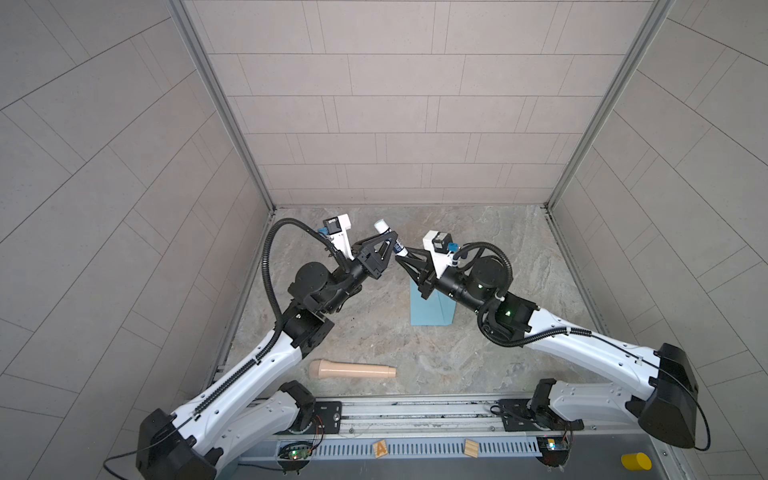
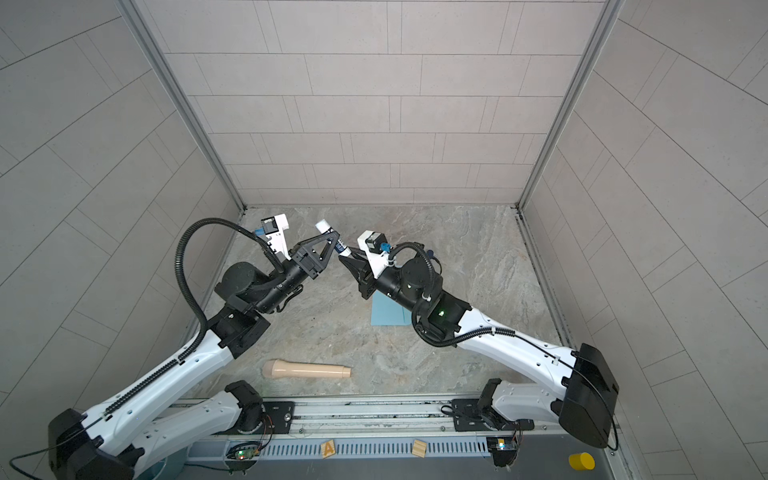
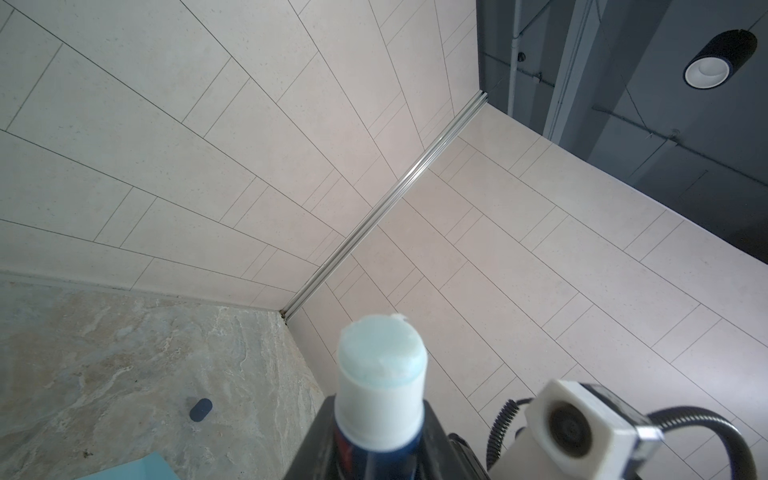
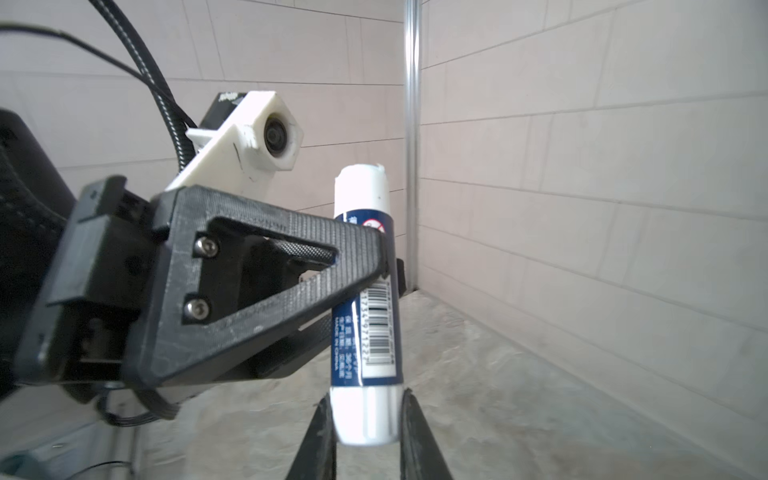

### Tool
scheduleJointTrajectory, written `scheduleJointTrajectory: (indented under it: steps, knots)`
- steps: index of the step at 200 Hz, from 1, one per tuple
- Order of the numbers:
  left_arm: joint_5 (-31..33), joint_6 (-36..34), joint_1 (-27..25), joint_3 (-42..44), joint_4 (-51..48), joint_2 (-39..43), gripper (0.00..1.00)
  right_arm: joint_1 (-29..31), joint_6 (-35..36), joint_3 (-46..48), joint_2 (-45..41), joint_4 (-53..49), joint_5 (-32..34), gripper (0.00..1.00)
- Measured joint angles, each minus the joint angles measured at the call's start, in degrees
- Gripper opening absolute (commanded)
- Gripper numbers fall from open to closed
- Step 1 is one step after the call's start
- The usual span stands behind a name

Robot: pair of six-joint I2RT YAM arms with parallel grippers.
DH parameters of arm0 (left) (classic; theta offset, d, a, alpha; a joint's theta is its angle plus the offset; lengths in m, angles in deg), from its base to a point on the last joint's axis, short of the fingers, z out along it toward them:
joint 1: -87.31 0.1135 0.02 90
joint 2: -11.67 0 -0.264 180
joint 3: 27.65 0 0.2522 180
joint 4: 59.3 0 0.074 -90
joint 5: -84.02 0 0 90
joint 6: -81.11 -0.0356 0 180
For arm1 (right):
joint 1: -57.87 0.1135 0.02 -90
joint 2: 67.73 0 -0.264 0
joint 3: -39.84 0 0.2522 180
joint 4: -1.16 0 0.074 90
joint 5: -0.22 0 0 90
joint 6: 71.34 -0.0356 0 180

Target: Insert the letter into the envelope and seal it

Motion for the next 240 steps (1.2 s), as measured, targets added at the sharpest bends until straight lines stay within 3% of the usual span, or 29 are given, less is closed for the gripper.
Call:
scheduleJointTrajectory:
  steps: [24,44,112,128,155,184,215,240]
  knots:
    - [-1.3,-1.5,0.2,0.0,1.6,0.0,0.0,-5.5,-13.6,0.0,2.2,5.4,-14.6,0.0]
    - [-2.1,-2.8,0.5,0.0,2.3,0.0,0.0,-7.5,-21.2,0.0,4.2,9.8,-21.3,0.0]
    - [-3.7,-4.6,0.5,0.0,3.5,0.3,0.0,-8.7,-29.4,0.0,6.0,14.9,-27.5,0.0]
    - [-3.5,-4.7,0.5,0.0,3.4,0.3,0.0,-8.7,-29.2,0.0,6.0,14.8,-27.4,0.12]
    - [-2.4,-3.9,0.4,0.0,1.6,0.5,0.0,-8.1,-24.3,0.4,4.6,12.1,-23.9,0.38]
    - [-0.2,0.6,-0.2,0.0,-1.5,0.5,0.0,-5.5,-12.6,4.2,-2.0,8.2,-11.3,0.56]
    - [1.3,4.7,-0.2,-0.5,-4.6,0.5,0.0,-2.8,-0.6,8.5,-8.8,7.1,-0.3,0.63]
    - [1.2,5.2,-0.2,-2.1,-8.3,0.5,0.0,-3.5,5.8,6.7,-10.8,-1.3,8.9,0.67]
